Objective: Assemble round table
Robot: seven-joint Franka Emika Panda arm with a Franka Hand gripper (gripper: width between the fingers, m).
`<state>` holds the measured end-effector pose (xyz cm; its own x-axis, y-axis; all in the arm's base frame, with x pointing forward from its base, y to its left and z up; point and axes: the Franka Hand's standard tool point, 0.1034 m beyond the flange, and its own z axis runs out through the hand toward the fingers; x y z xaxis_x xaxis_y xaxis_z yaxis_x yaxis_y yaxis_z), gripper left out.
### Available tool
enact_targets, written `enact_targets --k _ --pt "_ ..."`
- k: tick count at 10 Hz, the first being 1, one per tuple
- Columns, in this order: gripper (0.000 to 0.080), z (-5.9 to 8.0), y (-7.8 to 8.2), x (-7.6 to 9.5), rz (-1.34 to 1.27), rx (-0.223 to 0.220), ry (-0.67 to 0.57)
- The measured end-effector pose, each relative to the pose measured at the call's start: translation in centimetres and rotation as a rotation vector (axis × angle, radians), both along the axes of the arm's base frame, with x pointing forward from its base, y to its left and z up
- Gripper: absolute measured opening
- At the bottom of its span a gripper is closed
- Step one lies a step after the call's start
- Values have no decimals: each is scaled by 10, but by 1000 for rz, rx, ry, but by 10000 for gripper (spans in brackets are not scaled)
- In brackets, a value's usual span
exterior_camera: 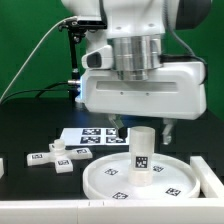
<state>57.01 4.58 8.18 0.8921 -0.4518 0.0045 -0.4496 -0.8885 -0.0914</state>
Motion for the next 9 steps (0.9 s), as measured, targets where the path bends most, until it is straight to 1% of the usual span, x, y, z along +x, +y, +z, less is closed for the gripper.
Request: enact_targets --k 1,3,4,5,7,8,9 --pt "649 0 -2 0 -7 2 0" --pt "649 0 -4 0 166 -9 -13" --pt "649 -1 -3 0 283 -26 -26" --pt "649 -3 -3 -1 483 -57 -47" --pt "649 -2 -7 -1 779 -79 -74" --pt "649 -2 -11 -1 868 -88 -86" --pt "649 -3 -11 -2 901 -89 -86"
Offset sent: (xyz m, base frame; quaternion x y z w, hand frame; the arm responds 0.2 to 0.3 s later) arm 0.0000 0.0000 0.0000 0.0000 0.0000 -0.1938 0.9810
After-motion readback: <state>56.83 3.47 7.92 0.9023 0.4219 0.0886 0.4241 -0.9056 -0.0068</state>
